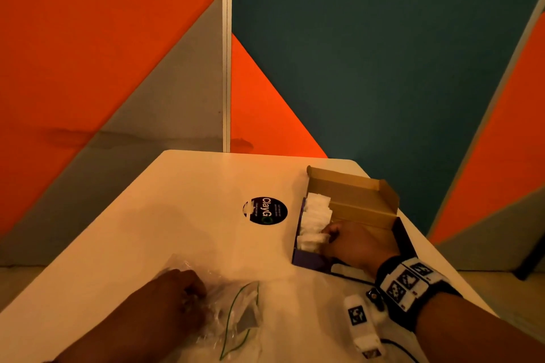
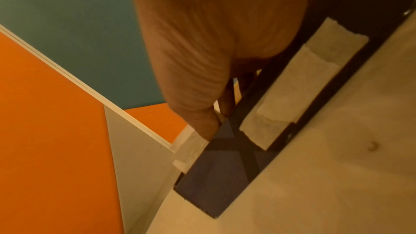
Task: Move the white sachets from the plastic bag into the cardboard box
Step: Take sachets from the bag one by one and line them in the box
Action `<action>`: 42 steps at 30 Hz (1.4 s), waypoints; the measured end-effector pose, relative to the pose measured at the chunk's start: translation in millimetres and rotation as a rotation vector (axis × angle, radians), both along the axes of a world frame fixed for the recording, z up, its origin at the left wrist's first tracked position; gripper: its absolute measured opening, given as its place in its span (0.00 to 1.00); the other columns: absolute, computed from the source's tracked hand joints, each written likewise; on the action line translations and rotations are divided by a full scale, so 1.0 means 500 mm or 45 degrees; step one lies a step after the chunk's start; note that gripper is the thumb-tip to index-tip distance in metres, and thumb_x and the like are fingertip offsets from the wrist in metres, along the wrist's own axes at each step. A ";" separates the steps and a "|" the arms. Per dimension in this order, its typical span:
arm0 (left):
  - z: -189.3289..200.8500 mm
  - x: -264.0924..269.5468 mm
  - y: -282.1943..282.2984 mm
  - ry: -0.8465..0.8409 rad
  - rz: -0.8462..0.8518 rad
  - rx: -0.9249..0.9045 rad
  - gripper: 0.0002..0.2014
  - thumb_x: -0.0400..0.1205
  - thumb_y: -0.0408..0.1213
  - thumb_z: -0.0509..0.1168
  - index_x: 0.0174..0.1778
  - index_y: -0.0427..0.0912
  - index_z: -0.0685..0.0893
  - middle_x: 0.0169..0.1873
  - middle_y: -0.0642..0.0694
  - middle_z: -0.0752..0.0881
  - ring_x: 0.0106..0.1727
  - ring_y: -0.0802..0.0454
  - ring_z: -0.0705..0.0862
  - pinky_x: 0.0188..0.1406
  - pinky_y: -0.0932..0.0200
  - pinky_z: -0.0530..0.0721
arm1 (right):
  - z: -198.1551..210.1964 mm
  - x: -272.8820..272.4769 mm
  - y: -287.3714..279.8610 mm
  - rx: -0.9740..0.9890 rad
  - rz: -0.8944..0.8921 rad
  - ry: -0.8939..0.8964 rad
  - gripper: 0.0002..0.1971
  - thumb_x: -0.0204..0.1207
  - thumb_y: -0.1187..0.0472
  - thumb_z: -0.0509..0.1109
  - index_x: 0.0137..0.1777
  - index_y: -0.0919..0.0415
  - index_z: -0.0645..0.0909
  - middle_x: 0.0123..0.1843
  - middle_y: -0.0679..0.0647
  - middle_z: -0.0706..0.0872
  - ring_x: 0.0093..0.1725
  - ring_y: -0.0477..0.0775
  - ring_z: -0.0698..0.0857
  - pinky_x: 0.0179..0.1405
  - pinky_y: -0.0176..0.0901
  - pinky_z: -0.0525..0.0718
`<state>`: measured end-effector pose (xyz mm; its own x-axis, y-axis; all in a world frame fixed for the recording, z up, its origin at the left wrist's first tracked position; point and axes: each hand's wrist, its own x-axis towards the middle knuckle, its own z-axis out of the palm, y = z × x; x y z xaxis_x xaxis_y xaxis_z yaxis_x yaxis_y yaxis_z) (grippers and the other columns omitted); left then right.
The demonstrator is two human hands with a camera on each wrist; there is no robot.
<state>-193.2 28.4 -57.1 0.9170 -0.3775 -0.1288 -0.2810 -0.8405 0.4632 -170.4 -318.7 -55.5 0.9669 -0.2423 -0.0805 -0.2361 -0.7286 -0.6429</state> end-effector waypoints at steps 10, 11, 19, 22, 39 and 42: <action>0.002 -0.001 -0.001 0.026 0.005 -0.009 0.10 0.76 0.60 0.70 0.50 0.65 0.83 0.53 0.64 0.82 0.51 0.67 0.83 0.57 0.65 0.82 | -0.008 -0.002 0.000 0.031 0.010 0.048 0.04 0.74 0.60 0.77 0.47 0.58 0.89 0.40 0.49 0.90 0.35 0.40 0.84 0.31 0.29 0.79; 0.002 -0.001 0.000 0.027 0.010 -0.008 0.10 0.76 0.60 0.70 0.50 0.65 0.83 0.53 0.64 0.82 0.51 0.68 0.83 0.57 0.66 0.82 | -0.008 -0.001 -0.003 0.089 -0.008 0.035 0.07 0.73 0.59 0.78 0.50 0.56 0.88 0.42 0.49 0.89 0.37 0.41 0.85 0.32 0.29 0.80; -0.002 0.000 -0.003 0.053 0.035 -0.020 0.09 0.76 0.58 0.71 0.50 0.66 0.83 0.54 0.64 0.81 0.52 0.66 0.82 0.60 0.63 0.83 | -0.020 0.024 -0.027 0.620 -0.418 -0.100 0.19 0.75 0.59 0.76 0.64 0.53 0.77 0.55 0.58 0.88 0.50 0.59 0.89 0.42 0.50 0.89; -0.003 -0.001 -0.003 0.055 0.051 -0.030 0.09 0.74 0.59 0.72 0.48 0.66 0.83 0.54 0.63 0.81 0.51 0.66 0.83 0.58 0.63 0.83 | 0.004 0.052 -0.032 0.847 -0.507 -0.078 0.09 0.79 0.53 0.70 0.56 0.53 0.81 0.57 0.61 0.87 0.57 0.66 0.85 0.63 0.65 0.84; -0.006 -0.006 -0.001 -0.003 -0.001 -0.042 0.11 0.77 0.58 0.69 0.52 0.62 0.83 0.51 0.64 0.81 0.48 0.66 0.83 0.49 0.68 0.81 | 0.065 0.079 -0.003 0.840 -0.345 -0.078 0.22 0.87 0.50 0.60 0.77 0.60 0.72 0.68 0.57 0.82 0.70 0.66 0.79 0.68 0.62 0.76; -0.006 -0.010 -0.003 -0.017 -0.023 -0.042 0.13 0.79 0.56 0.69 0.58 0.60 0.82 0.53 0.62 0.81 0.50 0.64 0.81 0.52 0.65 0.81 | 0.112 0.007 0.048 0.391 -0.228 -0.195 0.28 0.85 0.57 0.64 0.83 0.59 0.63 0.76 0.57 0.75 0.72 0.62 0.76 0.60 0.50 0.74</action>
